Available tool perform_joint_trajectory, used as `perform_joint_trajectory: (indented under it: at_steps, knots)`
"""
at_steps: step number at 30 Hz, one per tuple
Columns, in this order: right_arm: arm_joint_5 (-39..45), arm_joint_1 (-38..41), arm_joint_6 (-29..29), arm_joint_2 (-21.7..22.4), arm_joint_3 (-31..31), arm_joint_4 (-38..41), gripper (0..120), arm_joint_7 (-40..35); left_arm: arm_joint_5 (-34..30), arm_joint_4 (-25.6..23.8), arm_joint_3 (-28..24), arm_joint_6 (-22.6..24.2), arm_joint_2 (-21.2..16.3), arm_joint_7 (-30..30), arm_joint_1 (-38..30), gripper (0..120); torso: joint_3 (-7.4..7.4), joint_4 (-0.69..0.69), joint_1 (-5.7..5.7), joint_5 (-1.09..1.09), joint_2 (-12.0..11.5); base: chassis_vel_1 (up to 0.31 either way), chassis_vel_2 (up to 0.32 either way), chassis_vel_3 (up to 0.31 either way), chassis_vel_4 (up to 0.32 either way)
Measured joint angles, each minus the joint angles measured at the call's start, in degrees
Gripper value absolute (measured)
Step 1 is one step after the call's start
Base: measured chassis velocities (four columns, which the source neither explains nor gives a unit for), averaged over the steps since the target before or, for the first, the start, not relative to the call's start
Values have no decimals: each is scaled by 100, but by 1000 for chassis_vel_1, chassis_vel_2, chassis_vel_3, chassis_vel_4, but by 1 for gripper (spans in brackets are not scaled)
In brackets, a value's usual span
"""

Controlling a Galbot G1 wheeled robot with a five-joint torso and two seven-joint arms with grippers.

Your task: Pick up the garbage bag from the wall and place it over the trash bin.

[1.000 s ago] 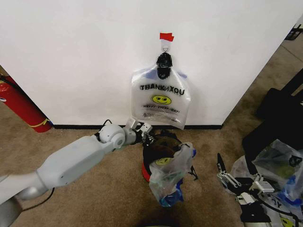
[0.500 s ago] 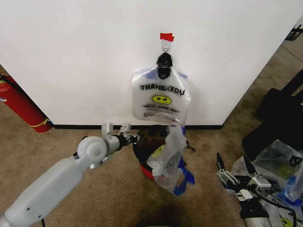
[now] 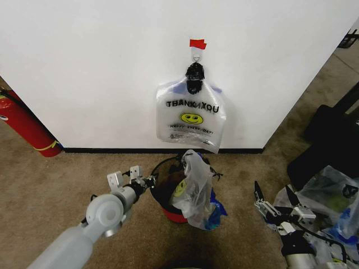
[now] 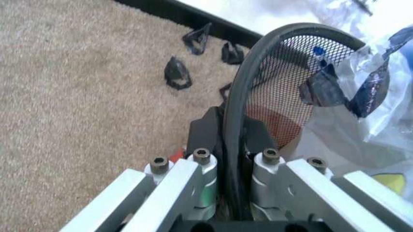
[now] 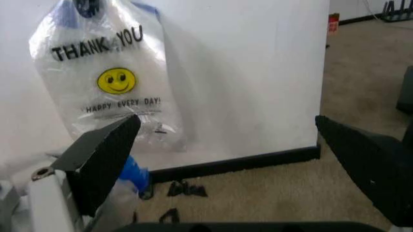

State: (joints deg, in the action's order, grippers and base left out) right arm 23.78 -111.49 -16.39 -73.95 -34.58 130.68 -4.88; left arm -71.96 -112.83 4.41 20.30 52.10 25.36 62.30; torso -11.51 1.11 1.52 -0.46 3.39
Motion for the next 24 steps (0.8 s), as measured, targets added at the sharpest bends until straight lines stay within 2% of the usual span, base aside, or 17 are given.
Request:
perform_joint_trajectory:
  at_steps: [2,6,14,19,20,24]
  knots:
    - [-5,-21,-13,-5,0,-43,100,-6,316,95,-98,-106,29,-1,25,3,0,0,0,0,0,0,0,0,0]
    - [-12,-56,-28,-6,3,-74,100,-7,538,122,-195,-144,1,-80,65,3,0,0,0,0,0,0,0,0,0]
    - [-23,-8,-10,-6,14,-77,100,-60,576,168,-207,-138,48,-134,129,3,0,-2,0,2,0,0,0,0,0]
    - [-45,-3,-4,-8,18,-43,100,-78,612,33,-165,-58,41,-142,121,21,-1,1,1,-3,0,0,0,0,0]
    - [-45,-3,-4,-8,18,-43,100,-78,612,33,-165,-58,41,-142,121,21,-1,1,1,-3,0,0,0,0,0]
    - [-60,7,-4,-21,69,-48,100,-79,908,-242,-58,-2,-154,-221,148,37,-1,0,1,-3,0,0,0,0,0]
